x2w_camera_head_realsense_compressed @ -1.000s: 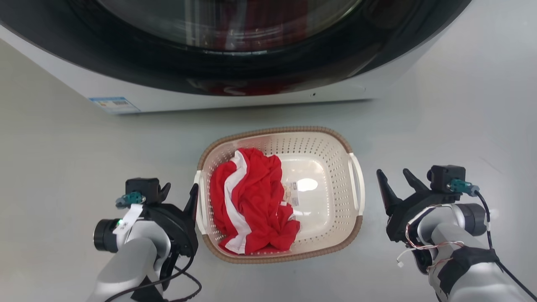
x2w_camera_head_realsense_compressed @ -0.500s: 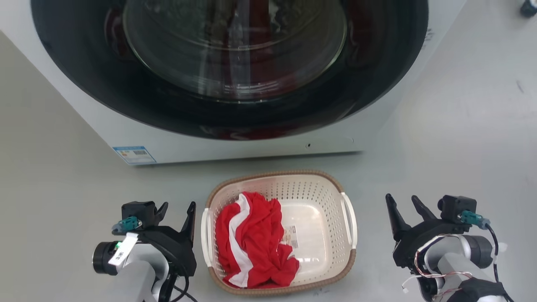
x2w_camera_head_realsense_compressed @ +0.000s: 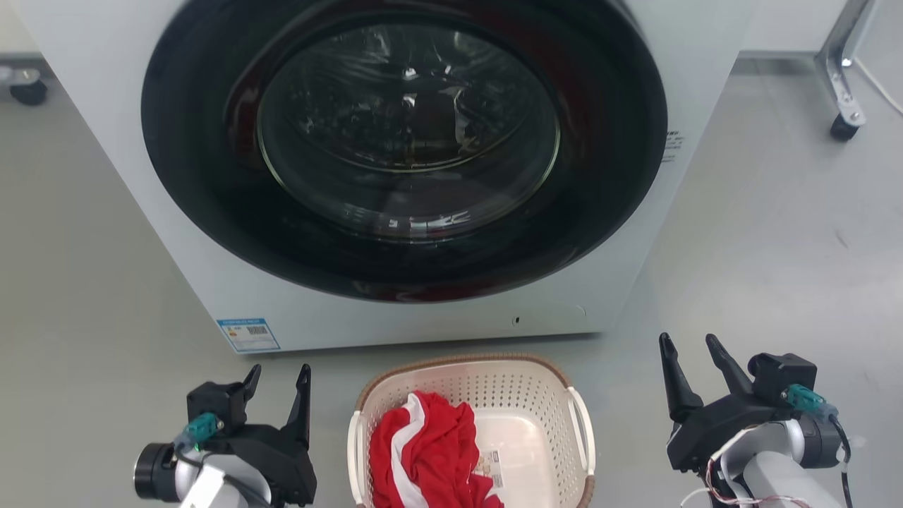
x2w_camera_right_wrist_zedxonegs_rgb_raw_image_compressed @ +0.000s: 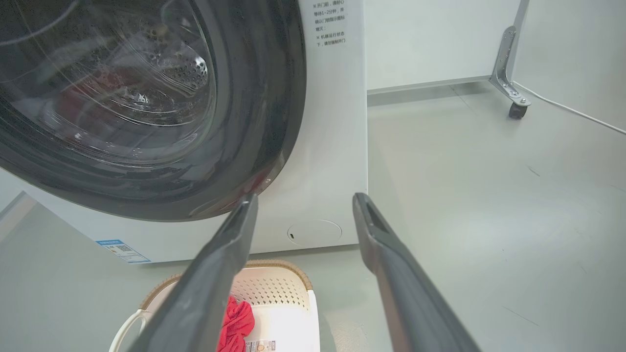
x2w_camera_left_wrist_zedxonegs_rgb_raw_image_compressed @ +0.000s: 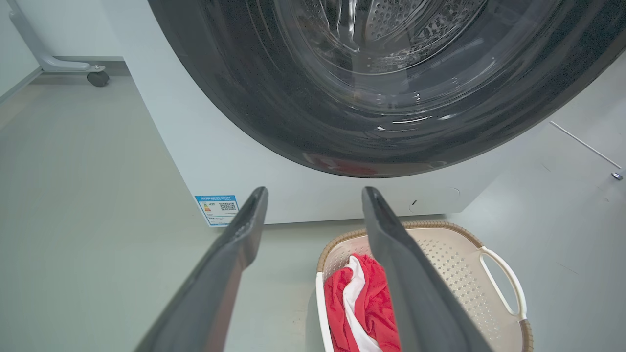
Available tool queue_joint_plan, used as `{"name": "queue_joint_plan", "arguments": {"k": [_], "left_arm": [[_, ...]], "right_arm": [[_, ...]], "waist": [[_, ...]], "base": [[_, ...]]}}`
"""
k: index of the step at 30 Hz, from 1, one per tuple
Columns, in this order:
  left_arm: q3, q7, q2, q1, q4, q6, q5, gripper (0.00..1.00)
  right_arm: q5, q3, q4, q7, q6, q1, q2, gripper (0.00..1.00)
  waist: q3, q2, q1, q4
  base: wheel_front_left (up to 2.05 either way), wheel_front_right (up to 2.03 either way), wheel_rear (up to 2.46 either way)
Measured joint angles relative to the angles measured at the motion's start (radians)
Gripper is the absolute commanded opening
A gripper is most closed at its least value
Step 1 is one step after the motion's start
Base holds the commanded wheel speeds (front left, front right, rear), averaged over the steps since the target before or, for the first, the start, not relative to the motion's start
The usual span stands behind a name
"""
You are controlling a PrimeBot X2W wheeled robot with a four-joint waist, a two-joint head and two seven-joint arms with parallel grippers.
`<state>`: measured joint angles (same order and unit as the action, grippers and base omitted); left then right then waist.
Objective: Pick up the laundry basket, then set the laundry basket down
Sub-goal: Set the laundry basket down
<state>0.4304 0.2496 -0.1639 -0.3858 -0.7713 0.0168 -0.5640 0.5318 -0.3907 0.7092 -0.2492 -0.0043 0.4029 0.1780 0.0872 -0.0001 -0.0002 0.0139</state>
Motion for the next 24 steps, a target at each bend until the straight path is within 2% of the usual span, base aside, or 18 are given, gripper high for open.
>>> {"name": "queue_joint_plan", "arguments": {"k": [3, 6, 17, 24], "left_arm": [[-0.005, 0.000, -0.007, 0.038, 0.055, 0.020, 0.016, 1.00], [-0.020, 0.000, -0.027, 0.110, 0.174, 0.055, 0.041, 1.00], [-0.050, 0.000, -0.058, 0.273, 0.444, 0.082, 0.103, 1.00], [-0.099, 0.000, -0.074, 0.379, 0.579, 0.099, 0.135, 1.00]], "right_arm": [[-0.021, 0.006, -0.053, 0.000, -0.012, -0.031, 0.004, 1.00], [-0.046, 0.021, -0.156, 0.000, -0.041, -0.103, 0.021, 1.00], [-0.102, 0.065, -0.386, 0.000, -0.083, -0.265, 0.054, 1.00], [-0.136, 0.087, -0.513, 0.000, -0.097, -0.359, 0.064, 1.00]], "waist": [[-0.021, 0.0000, 0.0000, -0.002], [-0.059, 0.0000, 0.0001, -0.006], [-0.111, 0.0000, 0.0002, -0.007], [-0.120, 0.0001, 0.0002, -0.003]], "base": [[0.00, 0.00, 0.00], [0.00, 0.00, 0.00], [0.00, 0.00, 0.00], [0.00, 0.00, 0.00]]}}
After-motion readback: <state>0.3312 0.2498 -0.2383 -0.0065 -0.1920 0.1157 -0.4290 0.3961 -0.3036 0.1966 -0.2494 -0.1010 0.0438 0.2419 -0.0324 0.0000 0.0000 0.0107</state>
